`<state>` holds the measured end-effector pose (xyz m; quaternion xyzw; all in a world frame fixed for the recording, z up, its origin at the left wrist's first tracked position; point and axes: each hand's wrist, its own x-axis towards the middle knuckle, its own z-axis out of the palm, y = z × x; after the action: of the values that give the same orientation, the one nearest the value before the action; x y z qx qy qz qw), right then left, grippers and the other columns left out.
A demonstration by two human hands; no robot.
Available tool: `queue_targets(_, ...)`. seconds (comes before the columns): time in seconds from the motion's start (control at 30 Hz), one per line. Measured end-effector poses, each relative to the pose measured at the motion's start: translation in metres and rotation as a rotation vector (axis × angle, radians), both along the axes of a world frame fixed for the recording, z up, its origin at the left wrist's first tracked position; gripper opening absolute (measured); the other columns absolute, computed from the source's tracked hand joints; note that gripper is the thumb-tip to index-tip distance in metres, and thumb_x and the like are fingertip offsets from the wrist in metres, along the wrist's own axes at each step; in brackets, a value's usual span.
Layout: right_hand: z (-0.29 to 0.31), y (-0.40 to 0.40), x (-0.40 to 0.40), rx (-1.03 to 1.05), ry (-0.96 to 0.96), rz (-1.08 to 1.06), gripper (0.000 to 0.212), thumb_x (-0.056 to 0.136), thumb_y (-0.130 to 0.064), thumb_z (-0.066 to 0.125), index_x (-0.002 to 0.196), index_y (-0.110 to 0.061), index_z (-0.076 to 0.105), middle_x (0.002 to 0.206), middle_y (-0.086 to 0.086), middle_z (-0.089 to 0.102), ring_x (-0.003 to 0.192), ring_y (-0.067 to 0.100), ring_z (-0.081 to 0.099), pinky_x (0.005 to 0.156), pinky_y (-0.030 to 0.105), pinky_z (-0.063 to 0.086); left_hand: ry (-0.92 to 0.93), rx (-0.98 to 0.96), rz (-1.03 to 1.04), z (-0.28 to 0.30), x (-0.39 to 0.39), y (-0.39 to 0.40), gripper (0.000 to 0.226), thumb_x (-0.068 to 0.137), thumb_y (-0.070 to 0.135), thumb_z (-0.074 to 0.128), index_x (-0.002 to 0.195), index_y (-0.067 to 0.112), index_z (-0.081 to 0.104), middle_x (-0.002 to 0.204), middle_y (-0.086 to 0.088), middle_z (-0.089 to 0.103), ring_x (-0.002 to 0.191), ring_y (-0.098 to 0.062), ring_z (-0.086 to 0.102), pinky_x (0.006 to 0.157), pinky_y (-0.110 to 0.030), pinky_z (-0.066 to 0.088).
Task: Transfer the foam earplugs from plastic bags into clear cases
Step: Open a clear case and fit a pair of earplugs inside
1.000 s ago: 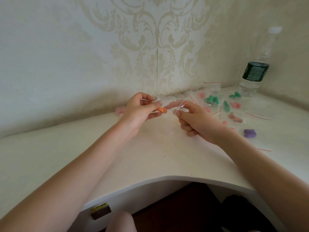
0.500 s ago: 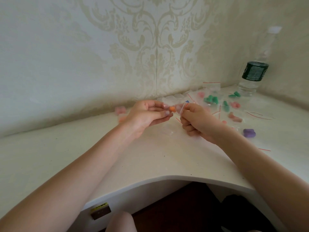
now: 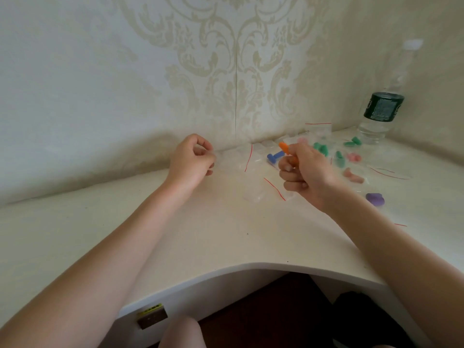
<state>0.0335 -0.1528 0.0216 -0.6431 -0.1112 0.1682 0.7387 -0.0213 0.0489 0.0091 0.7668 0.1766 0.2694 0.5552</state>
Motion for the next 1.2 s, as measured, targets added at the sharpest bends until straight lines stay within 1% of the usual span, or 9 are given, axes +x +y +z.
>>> queue_targets(0.2, -0.003, 0.000, 0.002, 0.050, 0.078, -0.097, 0.015, 0.085, -0.001, 0.032, 0.090, -0.009, 0.044, 0.082, 0.014, 0.065, 0.038, 0.009, 0.033, 0.032, 0.018, 0.021, 0.075, 0.541, 0.028, -0.002, -0.002, -0.005, 0.026, 0.072, 0.016, 0.066, 0.093, 0.023, 0.053, 0.091, 0.003, 0.056, 0.092, -0.022, 0.053, 0.076, -0.030, 0.039)
queue_targets(0.37, -0.008, 0.000, 0.004, 0.059, 0.051, -0.129, 0.026, 0.079, 0.012, 0.027, 0.079, -0.009, 0.043, 0.071, 0.010, 0.054, 0.042, 0.011, 0.036, 0.035, 0.018, 0.018, 0.229, 0.777, 0.056, -0.004, -0.005, -0.012, 0.035, 0.079, 0.024, 0.063, 0.112, 0.018, 0.056, 0.114, -0.007, 0.043, 0.113, -0.030, 0.037, 0.091, -0.032, 0.035)
queue_targets(0.47, -0.009, -0.002, 0.006, 0.017, 0.017, -0.110, 0.045, 0.074, 0.013, 0.022, 0.092, -0.008, 0.058, 0.060, 0.005, 0.048, 0.042, 0.010, 0.028, 0.036, 0.017, 0.018, 0.058, 0.926, 0.136, -0.003, -0.010, -0.019, 0.048, 0.074, 0.019, 0.062, 0.121, 0.013, 0.051, 0.118, -0.012, 0.042, 0.111, -0.032, 0.038, 0.088, -0.042, 0.043)
queue_targets(0.53, -0.008, -0.003, 0.005, 0.025, 0.024, -0.090, 0.040, 0.072, 0.012, 0.020, 0.074, -0.004, 0.057, 0.055, 0.004, 0.047, 0.041, 0.010, 0.025, 0.036, 0.016, 0.016, -0.086, 1.000, -0.031, 0.002, -0.012, -0.025, 0.042, 0.075, 0.021, 0.064, 0.116, 0.016, 0.059, 0.112, -0.004, 0.046, 0.109, -0.027, 0.040, 0.088, -0.029, 0.037)
queue_targets(0.6, -0.007, -0.003, 0.004, 0.025, 0.058, -0.084, 0.030, 0.072, 0.009, 0.020, 0.062, -0.006, 0.044, 0.054, 0.003, 0.043, 0.039, 0.010, 0.023, 0.034, 0.015, 0.015, -0.022, 0.952, -0.341, 0.004, -0.015, -0.034, 0.035, 0.078, 0.025, 0.070, 0.113, 0.022, 0.065, 0.109, 0.006, 0.047, 0.113, -0.018, 0.038, 0.088, -0.009, 0.023)
queue_targets(0.7, -0.008, -0.006, 0.004, 0.007, 0.098, -0.068, 0.024, 0.074, 0.003, 0.022, 0.062, -0.010, 0.038, 0.054, 0.003, 0.034, 0.037, 0.008, 0.018, 0.033, 0.015, 0.013, 0.185, 0.988, -0.552, -0.006, -0.011, -0.038, 0.048, 0.079, 0.035, 0.072, 0.124, 0.027, 0.059, 0.118, 0.007, 0.047, 0.120, -0.014, 0.033, 0.103, -0.018, 0.024)
queue_targets(0.87, -0.006, -0.004, -0.002, -0.106, 0.046, -0.059, 0.021, 0.080, -0.003, 0.031, 0.066, -0.010, 0.045, 0.050, -0.002, 0.025, 0.042, 0.010, 0.013, 0.037, 0.015, 0.011, 0.274, 0.975, -0.568, -0.013, -0.004, -0.026, 0.046, 0.081, 0.045, 0.067, 0.122, 0.026, 0.060, 0.121, 0.006, 0.054, 0.120, -0.017, 0.040, 0.104, -0.028, 0.031)
queue_targets(1.07, -0.010, 0.003, -0.005, -0.230, -0.212, 0.045, 0.021, 0.096, -0.023, 0.053, 0.078, -0.012, 0.055, 0.046, -0.003, 0.028, 0.037, 0.012, 0.020, 0.039, 0.015, 0.019, 0.118, 0.651, -0.411, -0.001, -0.015, -0.033, 0.037, 0.076, 0.029, 0.078, 0.110, 0.023, 0.063, 0.099, 0.014, 0.060, 0.073, 0.024, 0.050, 0.065, 0.005, 0.030)
queue_targets(1.2, -0.014, 0.004, -0.006, -0.352, -0.378, 0.072, 0.018, 0.091, -0.035, 0.061, 0.092, -0.017, 0.062, 0.044, -0.002, 0.033, 0.037, 0.014, 0.026, 0.038, 0.018, 0.024, -0.006, 0.574, -0.327, 0.001, -0.017, -0.037, 0.040, 0.070, 0.023, 0.084, 0.105, 0.024, 0.065, 0.098, 0.016, 0.060, 0.064, 0.019, 0.053, 0.062, 0.003, 0.034)
